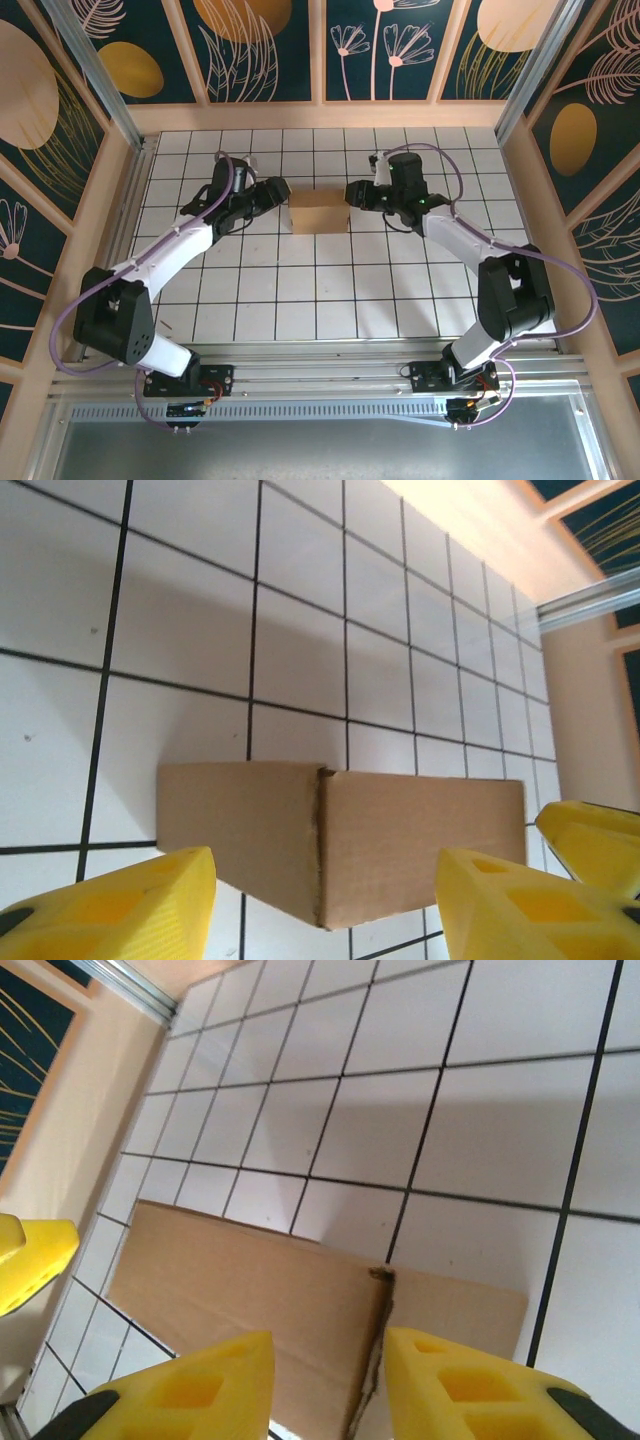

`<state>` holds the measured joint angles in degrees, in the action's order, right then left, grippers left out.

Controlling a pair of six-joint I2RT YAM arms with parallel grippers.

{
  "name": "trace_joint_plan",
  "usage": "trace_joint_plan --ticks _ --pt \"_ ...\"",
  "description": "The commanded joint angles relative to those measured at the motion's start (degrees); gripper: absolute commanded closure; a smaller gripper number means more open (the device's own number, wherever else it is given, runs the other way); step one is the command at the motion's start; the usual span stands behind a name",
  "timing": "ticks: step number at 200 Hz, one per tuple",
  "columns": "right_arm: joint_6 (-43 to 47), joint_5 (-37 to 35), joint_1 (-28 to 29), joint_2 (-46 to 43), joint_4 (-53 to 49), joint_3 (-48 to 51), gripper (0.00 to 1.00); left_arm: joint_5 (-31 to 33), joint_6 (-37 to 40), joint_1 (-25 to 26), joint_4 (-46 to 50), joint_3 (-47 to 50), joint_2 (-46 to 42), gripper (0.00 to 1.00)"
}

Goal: Fold the paper box

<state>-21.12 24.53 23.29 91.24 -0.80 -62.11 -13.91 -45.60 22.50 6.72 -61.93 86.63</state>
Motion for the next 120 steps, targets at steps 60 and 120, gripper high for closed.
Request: trace_joint_plan --ticks 60,120 --pt "1.8 -3.9 4.6 -5.2 -3.2 9.2 0.71 -9.6 1.0 0.9 -3.8 8.7 -0.7 0.6" --pt "-4.5 -11.0 9.9 -18.9 1.4 26.5 0.71 -6.8 -4.2 5.5 -4.7 24.0 -11.3 0.59"
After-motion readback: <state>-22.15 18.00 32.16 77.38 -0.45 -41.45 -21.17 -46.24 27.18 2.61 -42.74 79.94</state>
